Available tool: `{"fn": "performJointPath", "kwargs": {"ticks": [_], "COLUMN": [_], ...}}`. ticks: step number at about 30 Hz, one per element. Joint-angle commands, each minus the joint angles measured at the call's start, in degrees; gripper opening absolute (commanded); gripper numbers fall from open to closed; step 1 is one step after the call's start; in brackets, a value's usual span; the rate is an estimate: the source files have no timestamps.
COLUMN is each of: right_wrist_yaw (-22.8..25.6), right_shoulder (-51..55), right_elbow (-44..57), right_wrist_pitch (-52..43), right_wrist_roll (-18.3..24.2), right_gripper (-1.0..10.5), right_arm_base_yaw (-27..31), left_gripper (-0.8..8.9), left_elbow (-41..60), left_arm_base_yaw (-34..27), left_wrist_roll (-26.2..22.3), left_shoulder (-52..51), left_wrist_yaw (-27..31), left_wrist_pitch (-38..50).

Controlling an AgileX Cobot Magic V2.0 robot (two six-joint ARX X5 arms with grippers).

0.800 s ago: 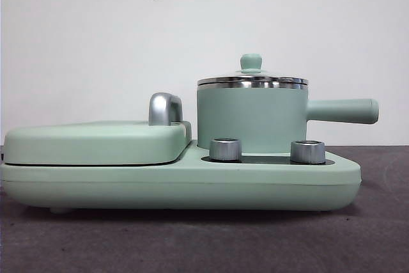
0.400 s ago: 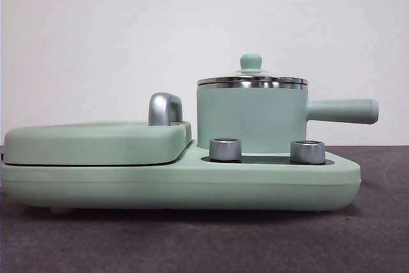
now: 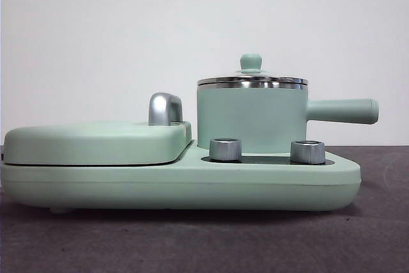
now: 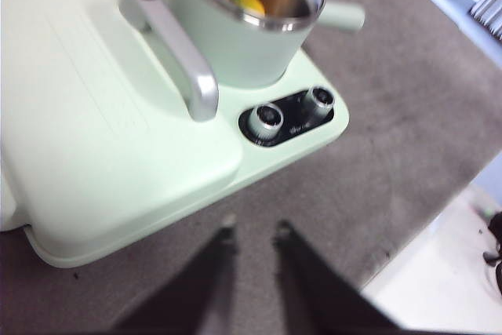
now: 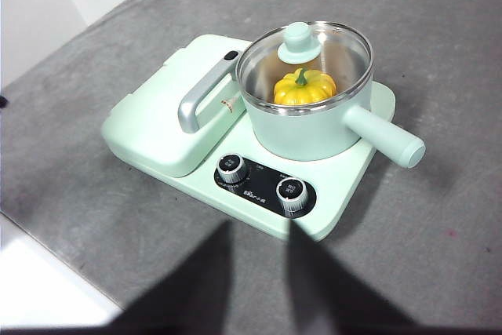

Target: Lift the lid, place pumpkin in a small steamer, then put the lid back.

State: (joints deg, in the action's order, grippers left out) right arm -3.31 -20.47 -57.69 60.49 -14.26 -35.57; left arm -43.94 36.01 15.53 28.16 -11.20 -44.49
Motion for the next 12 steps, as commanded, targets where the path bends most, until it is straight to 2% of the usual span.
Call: {"fn": "performJointPath", "kwargs": {"ticks": [1, 12], "right_wrist_yaw": [-0.3, 0.3], "right_shoulder": [0.0, 0.0], "right_elbow": [-0.3, -0.4], "right_wrist_pitch": [-0.4, -0.5], "right_wrist_roll": [-0.1, 0.0], "right_gripper": [0.2, 0.2], "right_arm_base_yaw": [-0.4, -0.4], "left_gripper": [0.06, 0.06], "left_elbow": [-0.5, -0.5], "left_arm_base_yaw": [0.3, 0.3], "left_wrist_roll": [0.6, 0.5], "left_shoulder": [-0.7, -2.4], "left_wrist_yaw": [0.3, 0.3], "left_wrist_pitch": [0.5, 0.5]}}
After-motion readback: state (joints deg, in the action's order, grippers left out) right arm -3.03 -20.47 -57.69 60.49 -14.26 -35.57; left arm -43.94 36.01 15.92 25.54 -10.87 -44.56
